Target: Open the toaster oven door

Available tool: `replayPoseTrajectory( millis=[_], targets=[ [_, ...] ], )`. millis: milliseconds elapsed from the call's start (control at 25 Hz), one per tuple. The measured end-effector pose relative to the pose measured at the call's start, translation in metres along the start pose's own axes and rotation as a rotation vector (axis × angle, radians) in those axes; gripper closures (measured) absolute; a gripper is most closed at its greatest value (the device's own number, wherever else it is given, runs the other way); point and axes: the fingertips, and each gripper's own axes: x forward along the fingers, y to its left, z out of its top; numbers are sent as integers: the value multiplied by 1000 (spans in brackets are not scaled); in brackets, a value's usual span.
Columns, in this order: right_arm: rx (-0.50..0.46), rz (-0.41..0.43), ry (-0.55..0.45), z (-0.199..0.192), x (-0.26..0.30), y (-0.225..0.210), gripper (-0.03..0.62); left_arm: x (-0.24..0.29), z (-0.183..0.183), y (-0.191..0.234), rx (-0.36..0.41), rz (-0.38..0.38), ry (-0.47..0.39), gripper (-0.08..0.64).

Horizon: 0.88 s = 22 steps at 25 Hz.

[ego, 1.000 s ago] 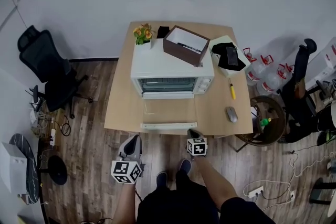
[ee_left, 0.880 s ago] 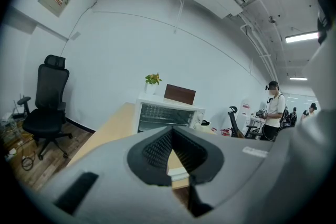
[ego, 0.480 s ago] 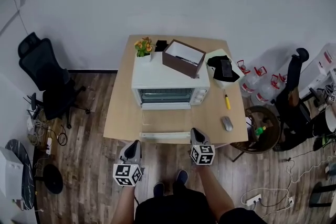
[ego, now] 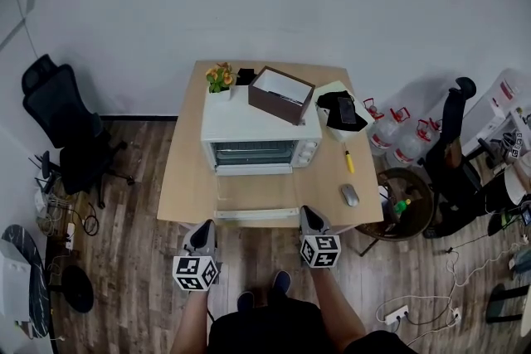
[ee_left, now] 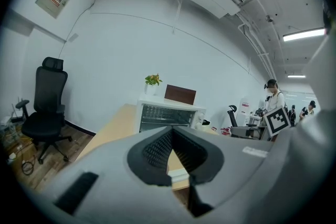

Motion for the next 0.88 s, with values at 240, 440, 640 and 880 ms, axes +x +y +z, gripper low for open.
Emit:
replayPoseTrajectory(
  millis=[240,440,640,880],
  targets=[
    [22,13,-16,8,-13,6,584,-1,-3,-1,36,13,17,565],
    [-83,-1,-7,8,-22,14,584,-9,-5,3,58,21,23,565],
    [-80,-4,-6,7,-27,16,584,-9,-4,4,59,26,19,565],
    [-111,20,6,10,-31,26,584,-8,-3,-1,59,9,20,565]
  ],
)
